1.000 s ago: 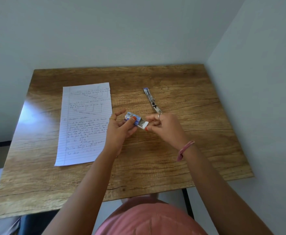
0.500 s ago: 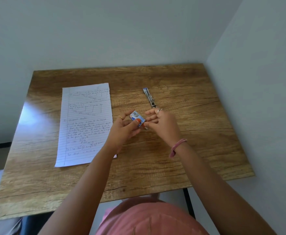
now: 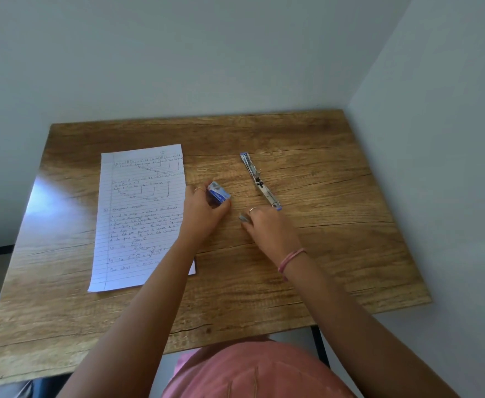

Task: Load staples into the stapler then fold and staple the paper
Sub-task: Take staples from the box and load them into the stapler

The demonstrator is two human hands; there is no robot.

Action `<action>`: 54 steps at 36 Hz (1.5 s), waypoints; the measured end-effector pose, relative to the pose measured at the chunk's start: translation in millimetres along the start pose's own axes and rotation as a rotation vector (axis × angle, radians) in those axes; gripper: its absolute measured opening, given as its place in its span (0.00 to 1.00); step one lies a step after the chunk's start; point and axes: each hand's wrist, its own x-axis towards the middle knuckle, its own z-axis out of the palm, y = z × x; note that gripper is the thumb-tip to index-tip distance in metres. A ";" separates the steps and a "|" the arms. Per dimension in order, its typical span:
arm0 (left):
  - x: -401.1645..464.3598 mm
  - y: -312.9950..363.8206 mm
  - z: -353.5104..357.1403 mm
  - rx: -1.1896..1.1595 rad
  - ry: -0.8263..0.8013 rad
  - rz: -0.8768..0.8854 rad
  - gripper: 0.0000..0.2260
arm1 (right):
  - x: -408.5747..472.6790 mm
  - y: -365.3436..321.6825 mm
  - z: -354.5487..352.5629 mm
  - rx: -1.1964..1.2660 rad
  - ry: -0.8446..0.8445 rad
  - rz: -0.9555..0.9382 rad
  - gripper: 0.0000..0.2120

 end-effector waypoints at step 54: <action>15.1 80.4 63.8 -0.090 -0.154 -0.103 0.19 | 67.6 73.7 -23.2 1.395 0.117 0.487 0.09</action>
